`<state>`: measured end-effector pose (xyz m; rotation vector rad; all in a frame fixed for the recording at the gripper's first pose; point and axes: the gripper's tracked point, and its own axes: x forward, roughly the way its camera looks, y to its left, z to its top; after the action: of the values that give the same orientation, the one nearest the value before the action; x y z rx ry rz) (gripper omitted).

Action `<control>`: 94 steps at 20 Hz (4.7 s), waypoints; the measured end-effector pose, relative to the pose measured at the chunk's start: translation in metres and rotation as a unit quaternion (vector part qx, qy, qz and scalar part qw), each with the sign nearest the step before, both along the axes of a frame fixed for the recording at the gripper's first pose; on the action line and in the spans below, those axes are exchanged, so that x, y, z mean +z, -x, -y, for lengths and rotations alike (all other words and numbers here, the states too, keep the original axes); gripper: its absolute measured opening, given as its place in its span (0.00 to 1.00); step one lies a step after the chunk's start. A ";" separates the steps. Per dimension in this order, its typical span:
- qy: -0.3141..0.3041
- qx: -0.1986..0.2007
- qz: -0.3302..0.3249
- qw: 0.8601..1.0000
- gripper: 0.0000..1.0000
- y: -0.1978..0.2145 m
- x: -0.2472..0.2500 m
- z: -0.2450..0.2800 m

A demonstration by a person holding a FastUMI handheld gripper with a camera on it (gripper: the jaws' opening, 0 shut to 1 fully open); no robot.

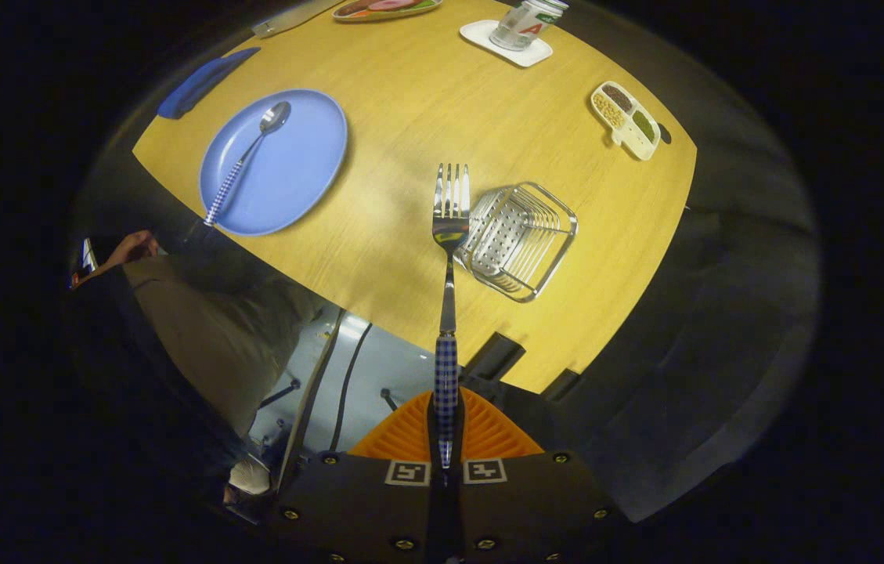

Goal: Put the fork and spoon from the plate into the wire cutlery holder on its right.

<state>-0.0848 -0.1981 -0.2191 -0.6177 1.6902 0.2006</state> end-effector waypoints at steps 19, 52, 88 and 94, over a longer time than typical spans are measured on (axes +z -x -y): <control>0.095 0.019 -0.142 0.985 0.01 -0.051 -0.037 0.059; -0.077 -0.057 0.069 0.993 0.97 -0.059 0.012 -0.049; -0.194 -0.123 0.045 0.972 0.99 -0.042 -0.124 -0.295; -0.177 -0.118 0.050 0.976 0.99 -0.049 -0.141 -0.294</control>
<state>-0.0360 0.0960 -0.3606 -0.1565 1.5656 0.2871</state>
